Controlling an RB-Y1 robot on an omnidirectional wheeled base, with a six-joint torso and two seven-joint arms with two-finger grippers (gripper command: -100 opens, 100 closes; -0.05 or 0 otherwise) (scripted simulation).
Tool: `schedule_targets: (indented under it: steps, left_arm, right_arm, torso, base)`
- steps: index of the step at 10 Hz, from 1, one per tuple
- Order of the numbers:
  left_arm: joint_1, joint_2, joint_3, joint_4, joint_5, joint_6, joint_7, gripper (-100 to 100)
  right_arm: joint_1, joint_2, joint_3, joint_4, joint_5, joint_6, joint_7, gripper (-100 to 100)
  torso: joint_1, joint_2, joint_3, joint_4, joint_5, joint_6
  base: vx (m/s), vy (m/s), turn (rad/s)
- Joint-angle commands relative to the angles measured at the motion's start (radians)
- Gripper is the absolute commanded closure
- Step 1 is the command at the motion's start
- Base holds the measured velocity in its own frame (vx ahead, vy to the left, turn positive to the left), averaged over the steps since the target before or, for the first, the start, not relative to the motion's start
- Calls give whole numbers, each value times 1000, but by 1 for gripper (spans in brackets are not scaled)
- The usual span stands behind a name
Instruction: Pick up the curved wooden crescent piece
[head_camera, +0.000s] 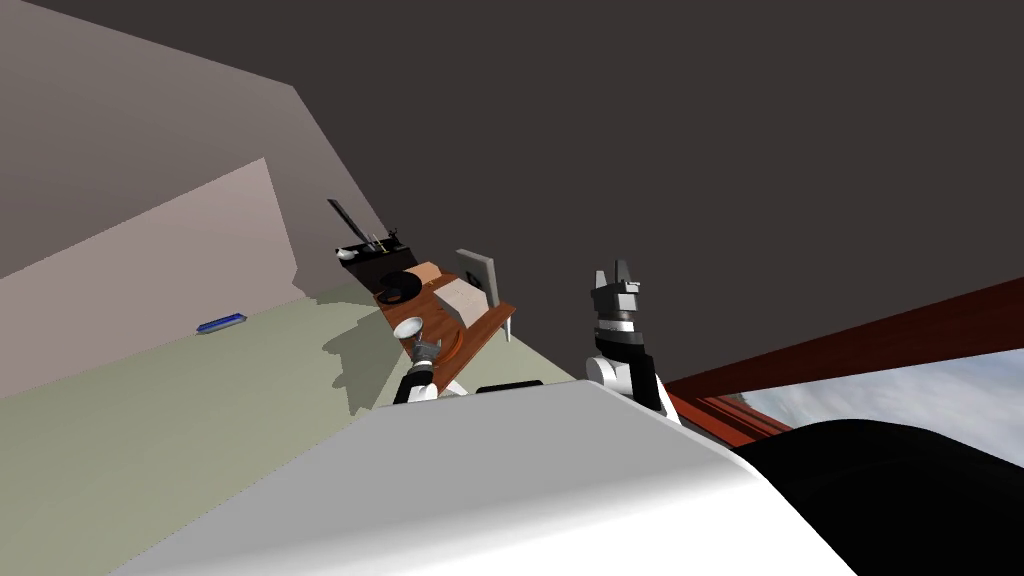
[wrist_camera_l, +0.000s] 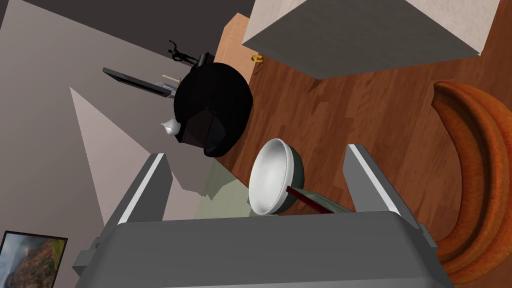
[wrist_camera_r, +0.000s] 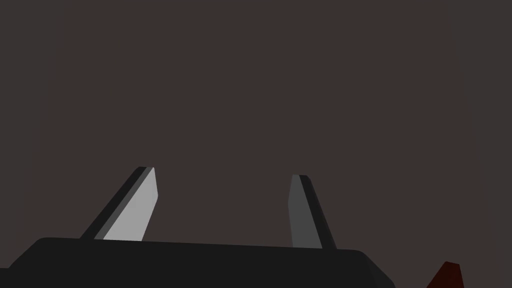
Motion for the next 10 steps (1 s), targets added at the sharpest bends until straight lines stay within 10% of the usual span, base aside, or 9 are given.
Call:
schedule_targets:
  steps: [1,10]
  left_arm:
    - [-4,-6,4,34,10,9,5,-100]
    - [-87,13,26,302,105,41,89,-100]
  right_arm:
    - [0,0,0,0,0,0,0,0]
    - [0,0,0,0,0,0,0,0]
  torso:
    - [0,0,0,0,0,0]
    - [2,0,0,0,0,-1]
  base:
    - [29,-28,-52]
    - [36,-20,-76]
